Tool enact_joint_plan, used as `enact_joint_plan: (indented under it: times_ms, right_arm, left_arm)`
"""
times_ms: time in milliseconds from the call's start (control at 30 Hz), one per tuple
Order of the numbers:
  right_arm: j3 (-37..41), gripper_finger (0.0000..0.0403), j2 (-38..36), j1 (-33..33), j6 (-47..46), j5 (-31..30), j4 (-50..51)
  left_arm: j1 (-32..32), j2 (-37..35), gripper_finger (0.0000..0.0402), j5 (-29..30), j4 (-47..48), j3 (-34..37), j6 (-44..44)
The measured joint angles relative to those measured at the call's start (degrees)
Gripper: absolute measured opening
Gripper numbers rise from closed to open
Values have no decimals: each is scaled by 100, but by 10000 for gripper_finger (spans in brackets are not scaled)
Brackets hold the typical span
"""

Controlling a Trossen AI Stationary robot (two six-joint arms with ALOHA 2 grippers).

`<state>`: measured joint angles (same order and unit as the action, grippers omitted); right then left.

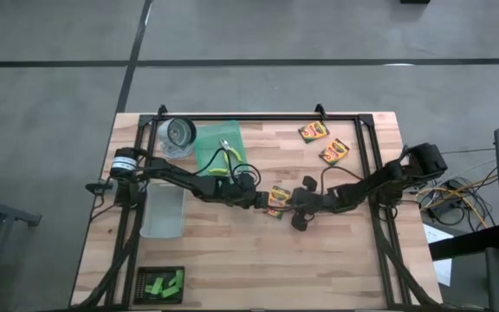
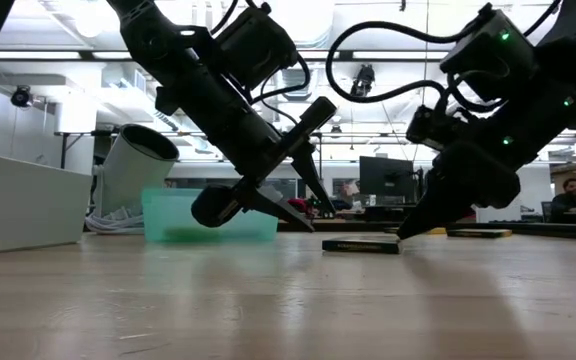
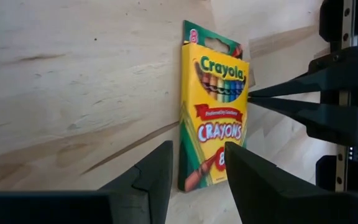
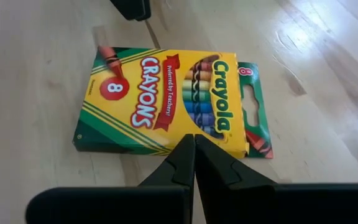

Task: Pick & Place School Supplies
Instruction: Put the yellow crayon box into the gray bin

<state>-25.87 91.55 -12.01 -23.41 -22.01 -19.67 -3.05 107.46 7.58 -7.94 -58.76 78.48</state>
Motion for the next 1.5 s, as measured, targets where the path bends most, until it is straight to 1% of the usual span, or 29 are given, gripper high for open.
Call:
enact_joint_plan:
  times_ms: [333,500,633,800,1000,1133,1267,1500]
  right_arm:
    - [-136,8,321,2,4,-54,-152]
    - [-145,8,183,-4,4,-23,-215]
    - [-144,8,-42,-7,136,-187,-296]
    - [-144,8,9,-4,90,-192,-301]
    - [-147,8,205,-4,70,-110,-318]
    - [-148,8,326,-2,72,157,-363]
    - [-152,8,368,0,78,220,-328]
    - [-164,8,354,-6,81,267,131]
  left_arm:
    - [0,0,149,-1,3,0,-17]
    - [2,0,149,-1,35,0,-22]
    - [4,0,149,-1,41,0,-24]
    - [4,0,149,-1,38,0,-22]
    - [4,0,149,-1,36,0,-22]
    - [2,0,149,-1,34,0,-17]
    - [2,0,149,-1,34,0,-12]
    - [0,0,149,-1,29,0,0]
